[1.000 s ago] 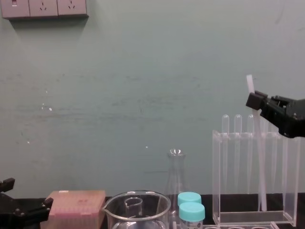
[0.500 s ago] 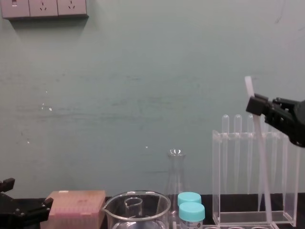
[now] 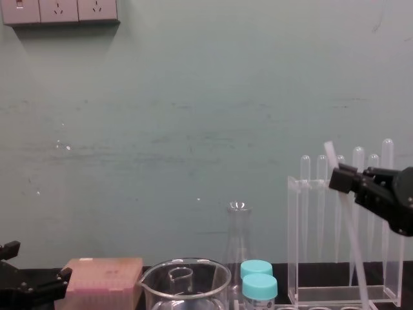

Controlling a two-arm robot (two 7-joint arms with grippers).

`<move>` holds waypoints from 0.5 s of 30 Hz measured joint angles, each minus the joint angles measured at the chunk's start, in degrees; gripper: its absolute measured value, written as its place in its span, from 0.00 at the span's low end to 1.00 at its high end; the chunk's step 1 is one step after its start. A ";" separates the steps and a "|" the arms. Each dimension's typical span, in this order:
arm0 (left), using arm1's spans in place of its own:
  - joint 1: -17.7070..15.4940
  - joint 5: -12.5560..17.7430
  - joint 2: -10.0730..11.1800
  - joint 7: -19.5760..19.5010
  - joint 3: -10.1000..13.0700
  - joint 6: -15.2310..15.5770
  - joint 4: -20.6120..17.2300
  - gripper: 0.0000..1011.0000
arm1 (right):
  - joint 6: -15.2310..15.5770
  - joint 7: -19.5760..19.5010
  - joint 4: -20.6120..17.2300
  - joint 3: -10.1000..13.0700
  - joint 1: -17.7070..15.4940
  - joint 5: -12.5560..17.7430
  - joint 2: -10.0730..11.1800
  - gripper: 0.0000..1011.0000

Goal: Pick up the stirring rod with one hand, then place it down.

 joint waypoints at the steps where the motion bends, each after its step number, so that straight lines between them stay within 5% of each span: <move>1: 0.00 0.00 0.00 0.00 0.00 0.00 0.00 0.99 | -0.09 0.50 0.63 -0.35 0.36 -0.01 -0.17 0.06; 15: 0.00 0.00 0.00 0.00 0.01 0.00 0.00 0.99 | 0.37 2.19 6.58 -3.01 3.39 -0.74 -1.62 0.06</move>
